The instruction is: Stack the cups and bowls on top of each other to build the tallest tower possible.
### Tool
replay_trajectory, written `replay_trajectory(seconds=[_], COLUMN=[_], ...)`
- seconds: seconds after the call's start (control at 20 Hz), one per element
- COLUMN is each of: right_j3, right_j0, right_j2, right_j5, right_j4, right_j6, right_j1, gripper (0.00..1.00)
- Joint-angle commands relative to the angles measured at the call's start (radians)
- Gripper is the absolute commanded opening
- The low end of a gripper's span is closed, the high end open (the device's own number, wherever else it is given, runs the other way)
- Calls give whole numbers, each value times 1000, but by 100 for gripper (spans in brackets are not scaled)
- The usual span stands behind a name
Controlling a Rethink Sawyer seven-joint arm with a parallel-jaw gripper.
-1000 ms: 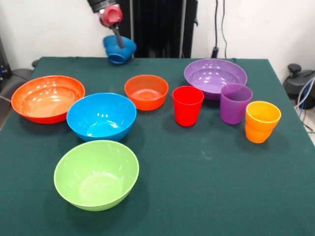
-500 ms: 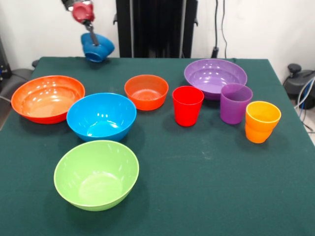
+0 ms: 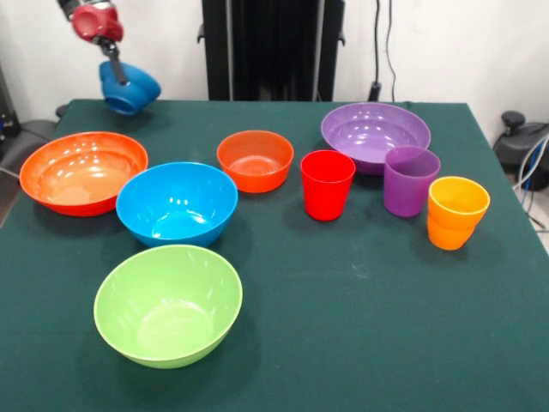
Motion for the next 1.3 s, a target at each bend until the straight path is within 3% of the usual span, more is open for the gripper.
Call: replay_trajectory(seconds=[0.05,0.65,1.3], right_j3=[-203,-332,-347], right_j0=[138,232,325], right_j2=[95,145,178], right_j5=[117,211,277], right_j4=[93,315,518], right_j6=[-174,-145,-36], right_j1=[26,42,-73], gripper=[0,0,0])
